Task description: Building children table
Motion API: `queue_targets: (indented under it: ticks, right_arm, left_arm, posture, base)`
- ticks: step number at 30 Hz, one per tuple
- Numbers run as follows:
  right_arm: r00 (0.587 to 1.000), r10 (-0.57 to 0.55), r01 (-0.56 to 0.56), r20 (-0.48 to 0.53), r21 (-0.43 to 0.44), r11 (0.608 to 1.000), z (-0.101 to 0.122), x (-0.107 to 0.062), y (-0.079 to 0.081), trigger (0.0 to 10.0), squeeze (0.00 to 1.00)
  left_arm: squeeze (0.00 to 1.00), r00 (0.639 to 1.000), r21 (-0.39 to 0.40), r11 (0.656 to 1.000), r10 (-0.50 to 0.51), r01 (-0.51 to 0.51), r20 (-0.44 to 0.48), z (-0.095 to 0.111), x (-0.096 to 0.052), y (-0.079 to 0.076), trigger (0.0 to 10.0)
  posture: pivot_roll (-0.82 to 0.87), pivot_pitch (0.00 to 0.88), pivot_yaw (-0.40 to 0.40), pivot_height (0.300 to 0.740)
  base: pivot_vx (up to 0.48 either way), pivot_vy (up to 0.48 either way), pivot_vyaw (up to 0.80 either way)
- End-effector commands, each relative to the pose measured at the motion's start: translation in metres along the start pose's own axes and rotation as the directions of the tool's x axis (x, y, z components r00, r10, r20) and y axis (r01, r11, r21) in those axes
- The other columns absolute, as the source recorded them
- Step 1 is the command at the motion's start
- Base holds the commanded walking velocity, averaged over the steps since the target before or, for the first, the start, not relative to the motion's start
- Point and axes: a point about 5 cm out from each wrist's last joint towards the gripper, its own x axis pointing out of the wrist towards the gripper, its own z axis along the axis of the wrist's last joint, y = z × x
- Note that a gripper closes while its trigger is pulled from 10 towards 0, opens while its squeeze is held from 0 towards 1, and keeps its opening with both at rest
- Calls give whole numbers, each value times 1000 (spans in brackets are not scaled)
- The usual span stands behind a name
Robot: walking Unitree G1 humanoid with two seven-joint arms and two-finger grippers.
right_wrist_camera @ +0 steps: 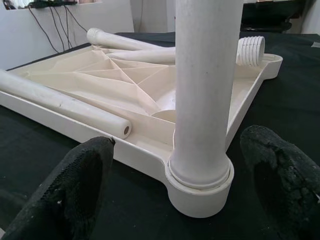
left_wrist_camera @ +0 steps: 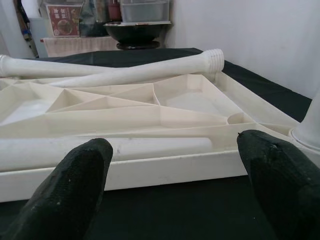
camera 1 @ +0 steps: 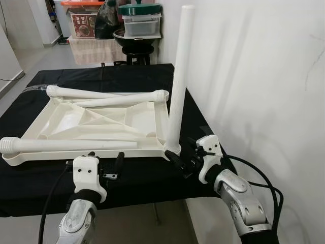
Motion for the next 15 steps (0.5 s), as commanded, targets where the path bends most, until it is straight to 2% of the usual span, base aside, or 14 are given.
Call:
queue_targets:
  ticks: [1,15]
  right_arm:
    - [1000,9,-10,30,24,1000,2,-1,4,10000,0]
    - [998,29,-32,48,67,997,5,1,11,10000,0]
  left_arm:
    - [0,1000,15,1000,-10,10,-25,-1,-4,2,10000]
    - [0,998,59,998,-18,22,-59,-3,-6,6,10000]
  posture:
    - [-65,0,18,740]
    - [-56,0,29,740]
  base:
    - [0,480,0]
    - [0,480,0]
